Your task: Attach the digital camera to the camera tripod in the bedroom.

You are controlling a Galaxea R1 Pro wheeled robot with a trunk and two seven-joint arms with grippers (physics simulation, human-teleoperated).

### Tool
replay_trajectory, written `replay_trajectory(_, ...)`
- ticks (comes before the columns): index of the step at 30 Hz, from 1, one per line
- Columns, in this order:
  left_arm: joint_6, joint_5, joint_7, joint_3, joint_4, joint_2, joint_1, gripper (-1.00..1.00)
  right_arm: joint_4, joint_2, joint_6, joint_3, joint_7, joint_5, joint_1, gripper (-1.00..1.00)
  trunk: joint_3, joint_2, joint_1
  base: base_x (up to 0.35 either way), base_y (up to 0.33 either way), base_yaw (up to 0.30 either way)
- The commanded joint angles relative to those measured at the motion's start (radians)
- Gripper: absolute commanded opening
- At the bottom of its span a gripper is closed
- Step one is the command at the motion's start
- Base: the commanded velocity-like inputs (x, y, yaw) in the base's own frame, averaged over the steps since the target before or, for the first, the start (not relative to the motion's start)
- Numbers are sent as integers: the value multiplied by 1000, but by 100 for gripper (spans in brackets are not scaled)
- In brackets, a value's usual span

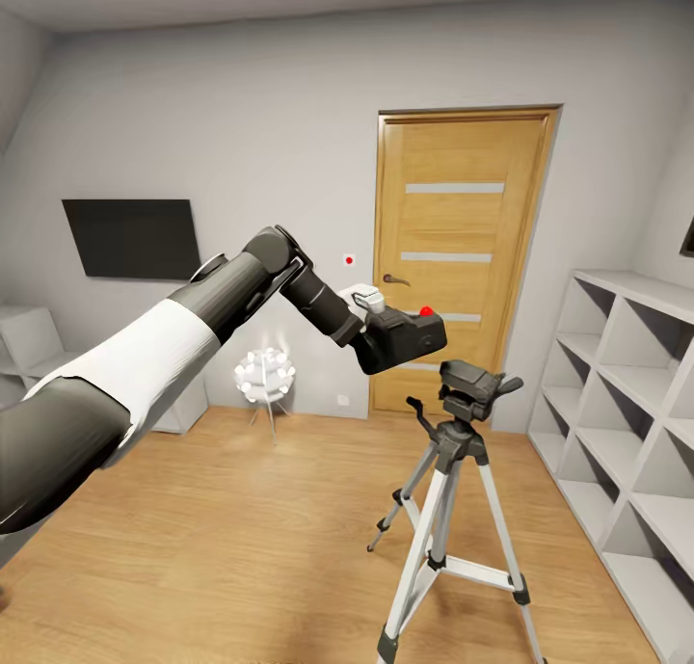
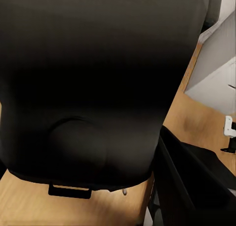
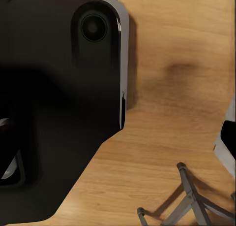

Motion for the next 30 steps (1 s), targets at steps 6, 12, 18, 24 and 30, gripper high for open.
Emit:
replay_trajectory(6, 10, -11, -10, 1, 0, -1, 0, -100, 4, 0, -7, 3, 4, -2, -1, 100, 0, -1, 0, 0, -282, 242)
replay_trajectory(12, 10, -11, -10, 1, 0, -1, -1, -100, 4, 0, -8, 3, 4, -2, -1, 100, 0, -1, 0, 0, -303, 49)
replay_trajectory(18, 10, -11, -10, 1, 0, -1, -1, -100, 4, 0, -8, 3, 4, -2, -1, 100, -3, -1, 0, 0, -246, 93)
replay_trajectory(24, 10, -11, -10, 1, 0, -1, 0, -100, 4, 0, -8, 3, 4, -2, -1, 100, -9, -1, 0, 0, -56, 211)
replay_trajectory(30, 10, -11, -10, 1, 0, -1, -1, -100, 4, 0, -8, 3, 4, -2, -1, 100, -13, -1, 0, 0, -15, 143)
